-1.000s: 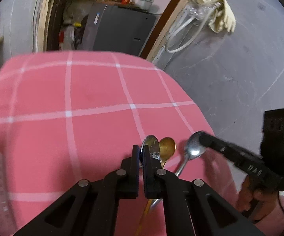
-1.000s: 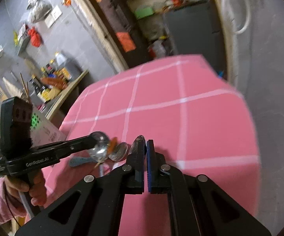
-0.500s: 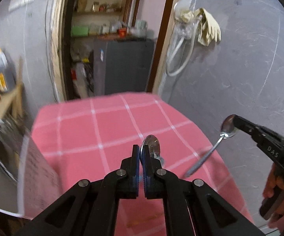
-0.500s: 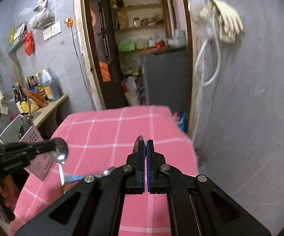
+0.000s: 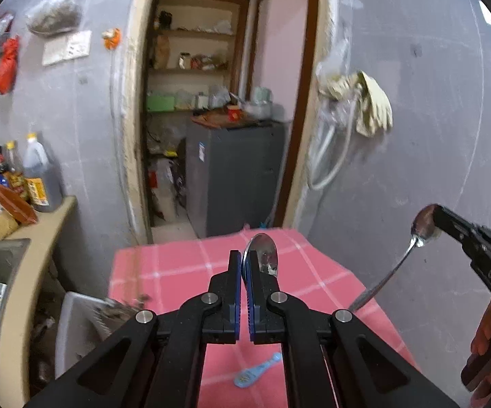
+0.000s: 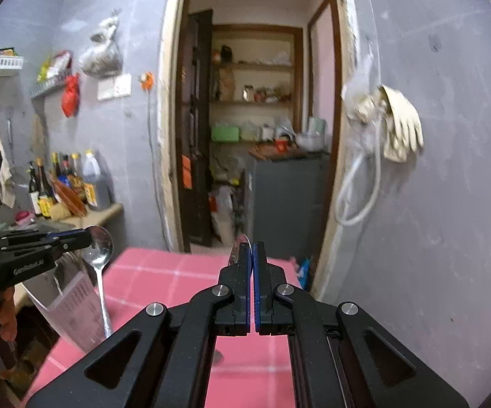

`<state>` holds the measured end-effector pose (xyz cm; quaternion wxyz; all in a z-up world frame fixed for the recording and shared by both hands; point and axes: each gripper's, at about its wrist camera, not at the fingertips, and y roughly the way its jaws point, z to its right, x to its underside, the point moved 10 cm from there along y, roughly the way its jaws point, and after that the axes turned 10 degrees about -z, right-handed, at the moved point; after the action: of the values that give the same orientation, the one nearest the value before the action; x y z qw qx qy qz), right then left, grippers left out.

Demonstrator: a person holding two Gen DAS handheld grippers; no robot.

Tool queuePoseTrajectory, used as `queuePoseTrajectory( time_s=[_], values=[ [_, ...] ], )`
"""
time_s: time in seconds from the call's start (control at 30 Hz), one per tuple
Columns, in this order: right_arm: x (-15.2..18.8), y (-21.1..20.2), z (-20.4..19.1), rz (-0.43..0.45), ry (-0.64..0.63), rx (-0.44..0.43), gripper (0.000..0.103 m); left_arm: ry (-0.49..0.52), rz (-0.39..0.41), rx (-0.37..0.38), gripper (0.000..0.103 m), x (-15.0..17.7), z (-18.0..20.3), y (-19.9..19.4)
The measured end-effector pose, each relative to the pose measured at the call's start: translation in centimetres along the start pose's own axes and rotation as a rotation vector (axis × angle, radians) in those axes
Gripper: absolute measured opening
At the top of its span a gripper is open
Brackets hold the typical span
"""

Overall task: Organize utensils
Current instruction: 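Lift and carry the spoons over the white holder with both tools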

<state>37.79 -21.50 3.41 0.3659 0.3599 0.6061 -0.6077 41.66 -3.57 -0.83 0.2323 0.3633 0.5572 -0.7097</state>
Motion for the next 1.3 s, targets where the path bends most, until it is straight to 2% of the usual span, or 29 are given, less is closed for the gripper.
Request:
queuePoseTrajectory(
  time_s=[0.17,0.37,0.47,0.7,0.9,1.13,1.3],
  values=[
    [-2.7,-0.3,-4.6,0.043,-0.038,-0.064,0.002,-0.059,0.049,-0.044,0.003,-2.1,-4.8,-3.2],
    [-4.5,0.0,-11.7,0.077,-0.109,-0.165,0.002,-0.083,0.099,-0.152,0.003,-2.7,-10.8,-6.6],
    [-4.3,0.5,-15.0,0.071,-0.164,-0.204,0.002,-0.064,0.119,-0.222,0.003,-2.5,-12.7,-7.3],
    [-1.5,2.6,-21.2,0.0,-0.315,-0.26,0.002,-0.013,0.102,-0.316,0.003,-0.8,-15.1,-6.3],
    [1.3,4.6,-23.7,-0.079,-0.397,-0.28,0.002,0.034,0.083,-0.366,0.003,1.0,-15.7,-5.3],
    [4.1,6.2,-24.6,-0.154,-0.407,-0.319,0.002,0.117,0.088,-0.42,0.003,2.5,-14.9,-4.3],
    [5.2,6.9,-24.5,-0.186,-0.393,-0.346,0.002,0.135,0.076,-0.401,0.003,3.4,-14.4,-3.6]
  ],
)
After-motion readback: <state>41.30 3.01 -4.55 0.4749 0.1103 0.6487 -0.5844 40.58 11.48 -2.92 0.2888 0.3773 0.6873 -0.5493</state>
